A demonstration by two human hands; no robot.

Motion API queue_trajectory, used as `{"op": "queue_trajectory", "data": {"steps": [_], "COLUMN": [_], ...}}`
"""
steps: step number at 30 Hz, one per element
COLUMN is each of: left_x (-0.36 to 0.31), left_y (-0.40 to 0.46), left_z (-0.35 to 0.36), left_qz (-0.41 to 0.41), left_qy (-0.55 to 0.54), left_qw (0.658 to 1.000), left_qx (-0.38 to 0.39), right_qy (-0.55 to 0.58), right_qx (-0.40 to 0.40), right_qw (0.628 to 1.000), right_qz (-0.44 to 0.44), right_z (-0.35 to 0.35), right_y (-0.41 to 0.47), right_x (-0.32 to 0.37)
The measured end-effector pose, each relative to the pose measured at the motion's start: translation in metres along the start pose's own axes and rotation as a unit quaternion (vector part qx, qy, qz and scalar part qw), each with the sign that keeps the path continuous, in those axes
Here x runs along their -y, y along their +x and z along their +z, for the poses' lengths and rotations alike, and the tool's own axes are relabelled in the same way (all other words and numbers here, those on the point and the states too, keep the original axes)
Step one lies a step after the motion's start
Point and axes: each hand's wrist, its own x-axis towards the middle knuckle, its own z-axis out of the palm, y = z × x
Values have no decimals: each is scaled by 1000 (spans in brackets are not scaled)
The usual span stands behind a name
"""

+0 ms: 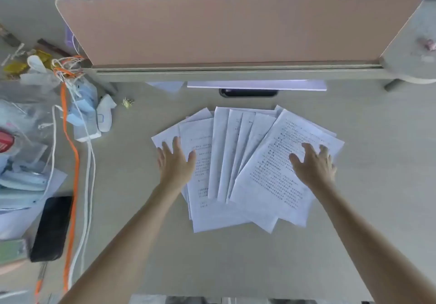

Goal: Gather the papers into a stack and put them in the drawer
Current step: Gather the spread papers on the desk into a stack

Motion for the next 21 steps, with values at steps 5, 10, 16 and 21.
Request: {"op": "queue_trajectory", "data": {"steps": [5, 10, 16, 21], "left_x": [17, 29, 39, 42], "left_y": [3, 11, 15, 14], "left_z": [42, 80, 93, 85], "left_qz": [-27, 30, 100, 51], "left_qy": [24, 66, 63, 30], "left_qw": [999, 992, 977, 980], "left_qx": [-22, -108, -179, -188], "right_qy": [-68, -85, -8, 9], "right_qx": [-21, -112, -197, -203], "right_qw": [995, 990, 979, 979], "right_qz": [73, 15, -51, -27], "right_z": [41, 82, 91, 80], "right_y": [16, 21, 19, 21], "right_x": [-29, -46, -65, -85]}}
